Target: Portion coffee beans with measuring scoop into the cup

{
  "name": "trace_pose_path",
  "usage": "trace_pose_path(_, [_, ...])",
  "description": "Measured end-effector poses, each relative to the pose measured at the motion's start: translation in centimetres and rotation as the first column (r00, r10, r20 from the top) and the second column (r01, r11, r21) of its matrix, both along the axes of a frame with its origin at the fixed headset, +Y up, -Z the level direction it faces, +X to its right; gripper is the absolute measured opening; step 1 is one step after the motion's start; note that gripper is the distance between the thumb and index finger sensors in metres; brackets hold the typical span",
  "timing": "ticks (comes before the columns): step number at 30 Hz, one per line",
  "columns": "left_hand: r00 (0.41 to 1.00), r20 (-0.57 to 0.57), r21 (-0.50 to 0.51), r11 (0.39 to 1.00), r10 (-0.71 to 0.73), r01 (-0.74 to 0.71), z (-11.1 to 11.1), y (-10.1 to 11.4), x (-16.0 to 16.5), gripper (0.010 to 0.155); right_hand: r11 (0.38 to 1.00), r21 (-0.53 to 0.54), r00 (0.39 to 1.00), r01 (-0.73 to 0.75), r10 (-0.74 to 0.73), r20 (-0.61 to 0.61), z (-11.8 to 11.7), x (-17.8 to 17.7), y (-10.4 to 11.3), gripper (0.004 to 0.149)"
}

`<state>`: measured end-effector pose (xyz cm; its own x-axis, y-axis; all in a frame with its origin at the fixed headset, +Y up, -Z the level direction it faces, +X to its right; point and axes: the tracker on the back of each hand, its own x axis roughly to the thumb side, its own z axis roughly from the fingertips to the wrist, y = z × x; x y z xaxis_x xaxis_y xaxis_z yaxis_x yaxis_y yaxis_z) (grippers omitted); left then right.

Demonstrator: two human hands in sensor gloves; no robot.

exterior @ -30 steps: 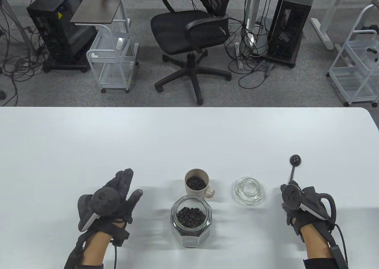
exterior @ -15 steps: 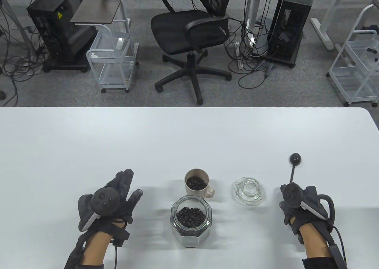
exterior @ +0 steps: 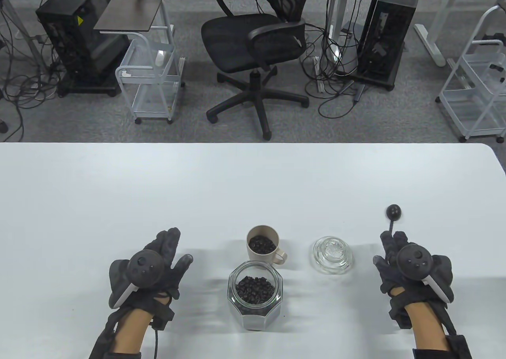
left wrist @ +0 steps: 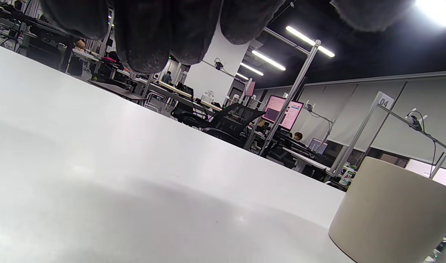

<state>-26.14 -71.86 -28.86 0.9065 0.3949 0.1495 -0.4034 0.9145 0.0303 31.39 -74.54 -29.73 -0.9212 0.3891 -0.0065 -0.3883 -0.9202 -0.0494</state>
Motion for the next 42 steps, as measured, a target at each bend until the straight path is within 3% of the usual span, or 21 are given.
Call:
trace_pose_path(4, [1.0, -0.003, -0.002, 1.0, 0.001, -0.001, -0.1, 0.0, -0.1, 0.084, 0.994, 0.059, 0.995, 0.091, -0.089, -0.041, 0.5, -1.2, 1.6, 0.071])
trace_pose_path(8, [1.0, -0.004, -0.008, 1.0, 0.004, -0.004, -0.2, 0.0, -0.1, 0.085, 0.989, 0.139, 0.995, 0.058, -0.045, -0.091, 0.6, -3.5, 4.1, 0.071])
trace_pose_path(17, [1.0, -0.006, -0.015, 1.0, 0.006, -0.007, -0.2, 0.0, -0.3, 0.085, 0.99, 0.137, 0.985, 0.021, 0.002, -0.17, -1.5, -8.8, 6.0, 0.071])
trace_pose_path(24, [1.0, -0.009, -0.021, 1.0, 0.002, -0.003, -0.2, -0.1, -0.3, 0.085, 0.987, 0.154, 0.975, -0.035, 0.068, -0.21, -2.4, -10.7, 3.2, 0.068])
trace_pose_path(33, [1.0, -0.011, -0.023, 1.0, -0.002, 0.002, -0.2, -0.2, -0.2, 0.084, 0.986, -0.029, 0.959, -0.162, 0.15, -0.242, -2.7, -11.3, -0.5, 0.069])
trace_pose_path(42, [1.0, -0.003, -0.017, 1.0, -0.001, 0.001, -0.2, -0.2, -0.1, 0.085, 0.973, -0.015, 0.941, -0.232, 0.22, -0.259, -2.5, -11.7, -1.3, 0.071])
